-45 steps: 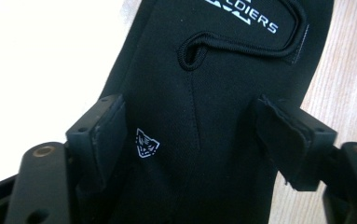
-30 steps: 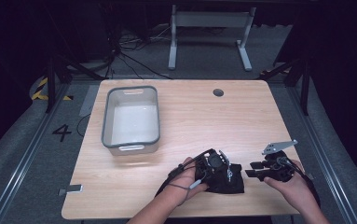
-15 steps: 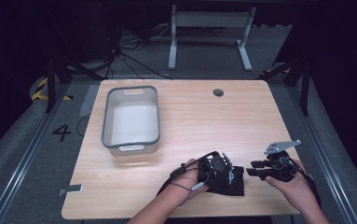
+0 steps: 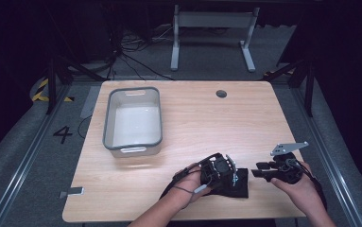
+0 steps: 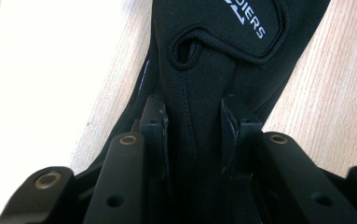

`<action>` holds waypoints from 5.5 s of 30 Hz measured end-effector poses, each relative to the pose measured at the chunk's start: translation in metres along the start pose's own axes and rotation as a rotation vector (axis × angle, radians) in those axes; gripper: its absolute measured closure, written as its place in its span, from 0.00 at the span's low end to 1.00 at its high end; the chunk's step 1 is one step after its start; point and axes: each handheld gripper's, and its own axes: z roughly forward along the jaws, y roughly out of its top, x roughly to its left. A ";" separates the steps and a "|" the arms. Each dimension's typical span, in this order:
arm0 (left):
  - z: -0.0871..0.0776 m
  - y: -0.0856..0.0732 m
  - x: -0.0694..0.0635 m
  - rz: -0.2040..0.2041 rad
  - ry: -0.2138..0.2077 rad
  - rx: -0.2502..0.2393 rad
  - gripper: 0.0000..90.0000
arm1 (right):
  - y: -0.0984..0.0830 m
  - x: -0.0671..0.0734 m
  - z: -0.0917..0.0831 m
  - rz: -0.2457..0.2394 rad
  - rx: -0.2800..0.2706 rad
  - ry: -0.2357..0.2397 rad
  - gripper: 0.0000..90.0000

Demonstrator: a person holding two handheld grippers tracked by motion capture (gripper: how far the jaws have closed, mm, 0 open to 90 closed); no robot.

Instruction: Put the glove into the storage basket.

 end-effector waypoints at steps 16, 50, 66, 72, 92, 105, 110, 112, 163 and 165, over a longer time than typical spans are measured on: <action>-0.037 -0.003 0.004 -0.035 -0.064 -0.047 0.75 | -0.003 -0.004 -0.001 0.013 -0.001 -0.008 0.68; -0.121 -0.047 0.038 -0.193 0.019 -0.132 0.75 | 0.003 -0.005 0.046 -0.069 0.010 -0.027 0.71; -0.170 -0.082 0.077 -0.356 0.056 -0.206 0.75 | 0.010 -0.010 0.051 -0.051 -0.009 0.042 0.71; -0.182 -0.095 0.089 -0.402 0.056 -0.233 0.75 | 0.010 -0.006 0.047 -0.070 -0.046 0.093 0.69; -0.211 -0.110 0.132 -0.552 0.124 -0.260 0.75 | -0.001 0.000 0.033 -0.092 -0.080 0.156 0.69; -0.213 -0.127 0.180 -0.682 0.228 -0.294 0.74 | -0.007 0.005 0.030 -0.086 -0.074 0.132 0.67; -0.210 -0.132 0.195 -0.738 0.258 -0.284 0.74 | -0.010 0.006 0.029 -0.084 -0.071 0.125 0.67; -0.208 -0.136 0.201 -0.758 0.254 -0.289 0.74 | -0.011 0.006 0.028 -0.080 -0.071 0.124 0.67; -0.131 -0.152 0.247 -0.946 0.276 -0.147 0.42 | -0.008 0.008 0.029 -0.091 -0.077 0.156 0.63; -0.135 -0.150 0.243 -0.926 0.285 -0.160 0.42 | -0.006 0.007 0.030 -0.092 -0.076 0.156 0.63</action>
